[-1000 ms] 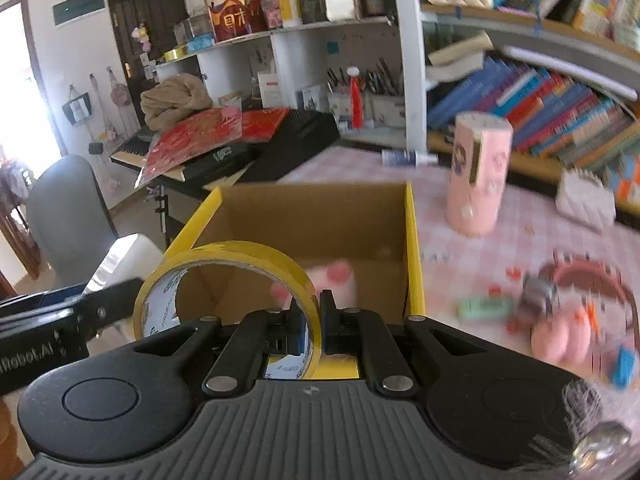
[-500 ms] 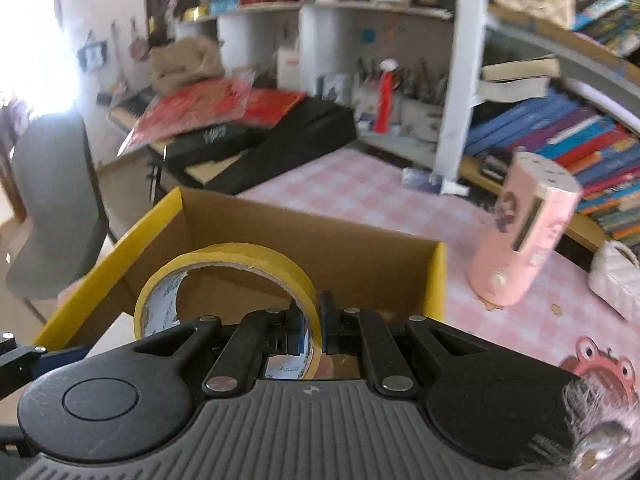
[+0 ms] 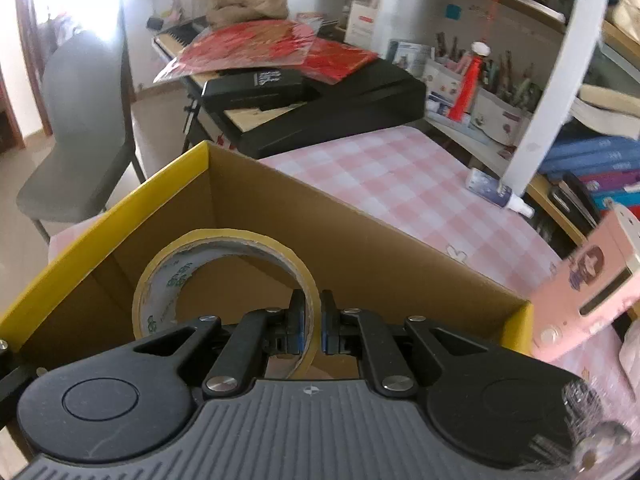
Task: Organize objects
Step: 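Open the left tool to drop the charger into the box while the right tool drops the tape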
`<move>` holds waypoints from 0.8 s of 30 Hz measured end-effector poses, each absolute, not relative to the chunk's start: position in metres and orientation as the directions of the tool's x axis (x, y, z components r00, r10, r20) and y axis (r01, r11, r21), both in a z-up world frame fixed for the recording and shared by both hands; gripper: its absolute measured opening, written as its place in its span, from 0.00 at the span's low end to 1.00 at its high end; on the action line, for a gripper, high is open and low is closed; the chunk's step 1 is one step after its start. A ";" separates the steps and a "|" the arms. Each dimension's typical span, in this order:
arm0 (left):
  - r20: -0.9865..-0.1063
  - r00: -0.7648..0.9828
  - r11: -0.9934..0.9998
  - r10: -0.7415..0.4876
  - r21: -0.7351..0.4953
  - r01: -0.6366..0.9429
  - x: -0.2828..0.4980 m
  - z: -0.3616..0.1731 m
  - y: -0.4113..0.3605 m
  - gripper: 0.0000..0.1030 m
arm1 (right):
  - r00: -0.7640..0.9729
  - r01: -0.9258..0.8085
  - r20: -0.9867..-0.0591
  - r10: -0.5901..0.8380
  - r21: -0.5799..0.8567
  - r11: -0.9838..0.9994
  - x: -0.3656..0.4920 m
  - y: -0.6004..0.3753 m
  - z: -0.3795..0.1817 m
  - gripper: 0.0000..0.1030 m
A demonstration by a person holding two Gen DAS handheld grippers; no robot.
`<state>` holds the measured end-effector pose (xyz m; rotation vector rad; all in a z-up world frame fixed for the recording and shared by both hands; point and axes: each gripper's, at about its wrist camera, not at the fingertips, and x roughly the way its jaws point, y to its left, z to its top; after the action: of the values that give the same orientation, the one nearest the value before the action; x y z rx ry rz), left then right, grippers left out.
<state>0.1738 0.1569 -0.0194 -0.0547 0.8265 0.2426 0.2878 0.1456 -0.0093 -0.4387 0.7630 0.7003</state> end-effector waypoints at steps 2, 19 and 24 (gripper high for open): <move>-0.723 0.664 0.968 0.190 0.027 -0.248 0.171 -0.017 0.159 0.41 | 0.506 -0.720 -0.759 0.410 -0.110 0.685 0.290 0.149 -0.011 0.08; -0.643 0.740 0.967 0.196 0.003 -0.254 0.137 0.007 0.164 0.65 | 0.487 -0.702 -0.783 0.388 -0.087 0.706 0.272 0.119 0.003 0.56; -0.633 0.749 0.965 0.196 -0.012 -0.263 0.127 0.010 0.167 0.69 | 0.493 -0.684 -0.782 0.382 -0.078 0.725 0.257 0.102 0.012 0.60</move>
<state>0.1270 0.1670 0.0097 -0.1024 0.6794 0.2516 0.2572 0.1018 0.0123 -0.4078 0.8270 0.6681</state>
